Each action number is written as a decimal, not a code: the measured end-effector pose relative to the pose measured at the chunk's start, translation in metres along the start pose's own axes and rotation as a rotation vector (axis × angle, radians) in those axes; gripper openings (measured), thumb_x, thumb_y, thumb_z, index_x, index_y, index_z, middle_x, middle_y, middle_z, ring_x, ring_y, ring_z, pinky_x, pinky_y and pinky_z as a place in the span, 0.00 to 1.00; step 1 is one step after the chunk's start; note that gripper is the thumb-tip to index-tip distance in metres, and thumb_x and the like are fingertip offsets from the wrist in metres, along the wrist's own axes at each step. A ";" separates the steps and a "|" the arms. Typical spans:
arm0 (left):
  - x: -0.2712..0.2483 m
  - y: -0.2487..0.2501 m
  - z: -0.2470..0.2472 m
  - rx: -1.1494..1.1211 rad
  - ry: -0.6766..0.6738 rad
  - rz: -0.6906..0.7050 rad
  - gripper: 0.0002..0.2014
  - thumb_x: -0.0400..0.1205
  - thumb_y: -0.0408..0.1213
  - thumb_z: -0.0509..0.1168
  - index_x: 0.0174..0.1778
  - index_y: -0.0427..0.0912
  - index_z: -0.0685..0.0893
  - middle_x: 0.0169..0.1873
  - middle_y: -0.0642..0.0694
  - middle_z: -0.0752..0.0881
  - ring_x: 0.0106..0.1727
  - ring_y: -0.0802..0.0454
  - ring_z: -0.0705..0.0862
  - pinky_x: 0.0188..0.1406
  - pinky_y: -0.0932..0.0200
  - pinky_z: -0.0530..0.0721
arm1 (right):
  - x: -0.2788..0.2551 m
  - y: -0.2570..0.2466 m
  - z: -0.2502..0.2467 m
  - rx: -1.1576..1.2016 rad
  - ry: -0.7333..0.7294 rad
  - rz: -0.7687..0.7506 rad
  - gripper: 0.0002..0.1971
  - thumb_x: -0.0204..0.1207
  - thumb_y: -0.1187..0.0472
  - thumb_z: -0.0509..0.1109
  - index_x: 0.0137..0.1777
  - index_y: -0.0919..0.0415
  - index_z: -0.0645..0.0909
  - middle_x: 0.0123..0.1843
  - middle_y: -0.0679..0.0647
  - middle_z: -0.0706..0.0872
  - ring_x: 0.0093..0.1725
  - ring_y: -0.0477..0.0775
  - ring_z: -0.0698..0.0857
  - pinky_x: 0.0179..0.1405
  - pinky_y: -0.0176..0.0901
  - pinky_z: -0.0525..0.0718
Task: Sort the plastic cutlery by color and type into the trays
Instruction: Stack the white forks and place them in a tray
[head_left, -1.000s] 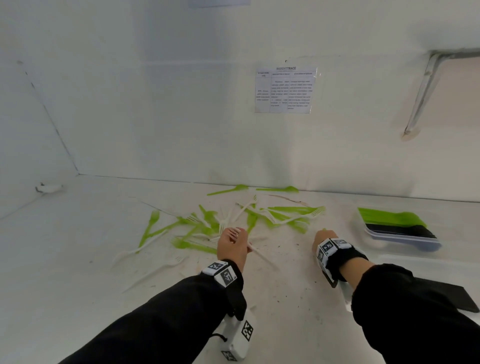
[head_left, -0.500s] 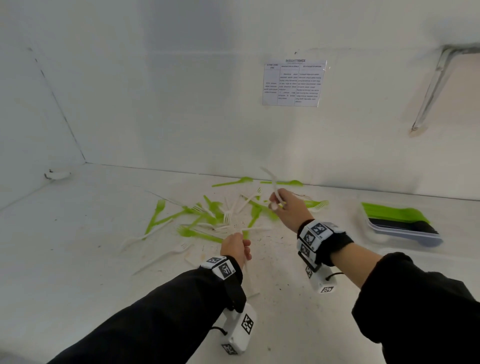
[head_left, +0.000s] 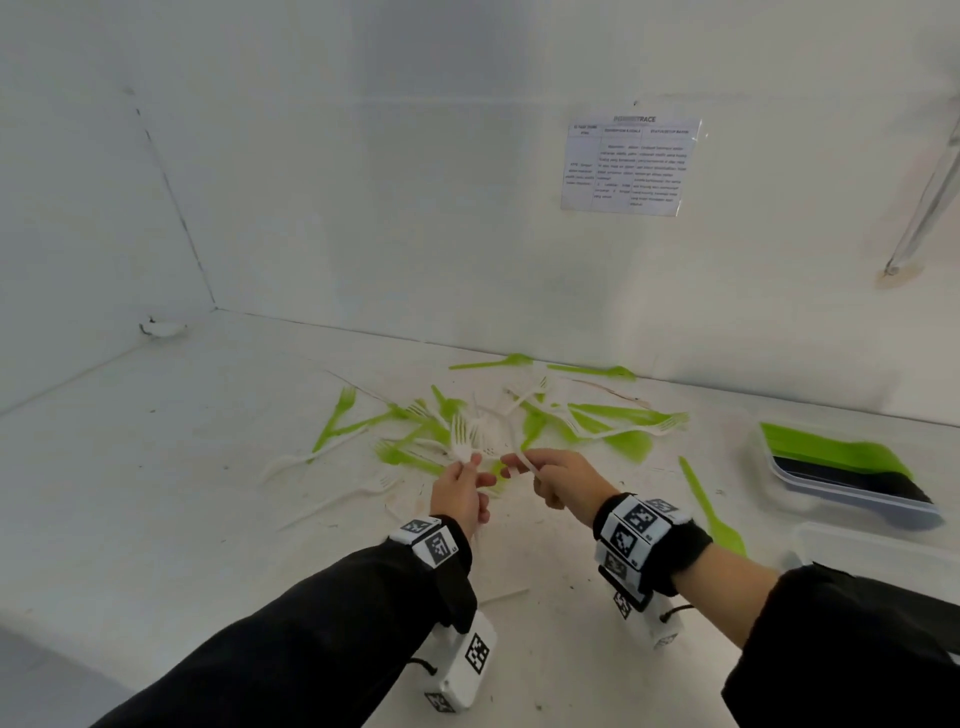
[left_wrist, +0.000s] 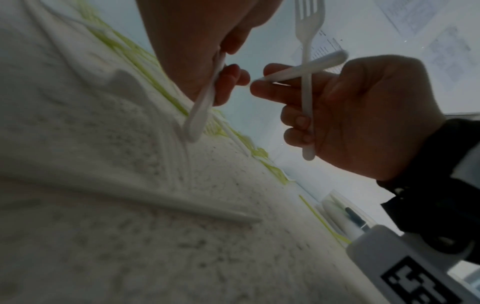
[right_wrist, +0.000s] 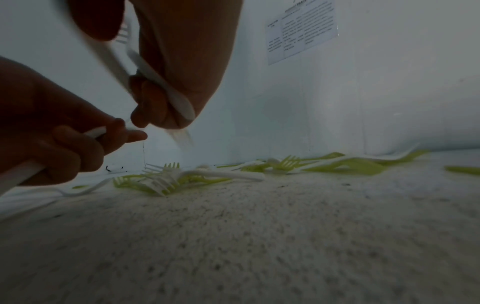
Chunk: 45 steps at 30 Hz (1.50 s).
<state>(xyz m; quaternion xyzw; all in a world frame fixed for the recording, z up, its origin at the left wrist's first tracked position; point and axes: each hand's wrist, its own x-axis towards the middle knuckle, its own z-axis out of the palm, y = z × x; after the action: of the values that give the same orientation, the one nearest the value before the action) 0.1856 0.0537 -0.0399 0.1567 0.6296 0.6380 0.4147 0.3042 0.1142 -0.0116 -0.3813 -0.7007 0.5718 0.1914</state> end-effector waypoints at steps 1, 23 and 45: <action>-0.001 0.001 -0.004 0.014 -0.011 0.011 0.08 0.87 0.34 0.53 0.50 0.41 0.77 0.31 0.46 0.78 0.17 0.57 0.66 0.14 0.67 0.63 | 0.002 0.001 0.001 0.022 0.006 0.015 0.14 0.68 0.66 0.63 0.51 0.60 0.85 0.36 0.59 0.77 0.26 0.48 0.65 0.21 0.32 0.64; 0.086 0.049 -0.134 1.670 -0.123 0.110 0.16 0.85 0.36 0.59 0.68 0.35 0.75 0.69 0.38 0.77 0.70 0.42 0.76 0.65 0.57 0.74 | 0.021 -0.011 0.082 -0.559 -0.193 0.060 0.06 0.73 0.56 0.71 0.37 0.51 0.77 0.33 0.44 0.75 0.36 0.46 0.76 0.35 0.35 0.72; 0.088 0.071 -0.152 1.196 -0.024 0.359 0.11 0.87 0.38 0.49 0.46 0.36 0.70 0.46 0.34 0.80 0.46 0.39 0.77 0.46 0.51 0.73 | 0.025 -0.035 0.083 -1.186 -0.229 -0.228 0.17 0.84 0.51 0.53 0.66 0.59 0.72 0.52 0.52 0.73 0.60 0.55 0.71 0.57 0.42 0.62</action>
<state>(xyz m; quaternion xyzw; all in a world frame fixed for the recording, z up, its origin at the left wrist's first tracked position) -0.0014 0.0250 -0.0262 0.4722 0.8370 0.2332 0.1483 0.2184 0.0764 -0.0053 -0.2817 -0.9519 0.0979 -0.0701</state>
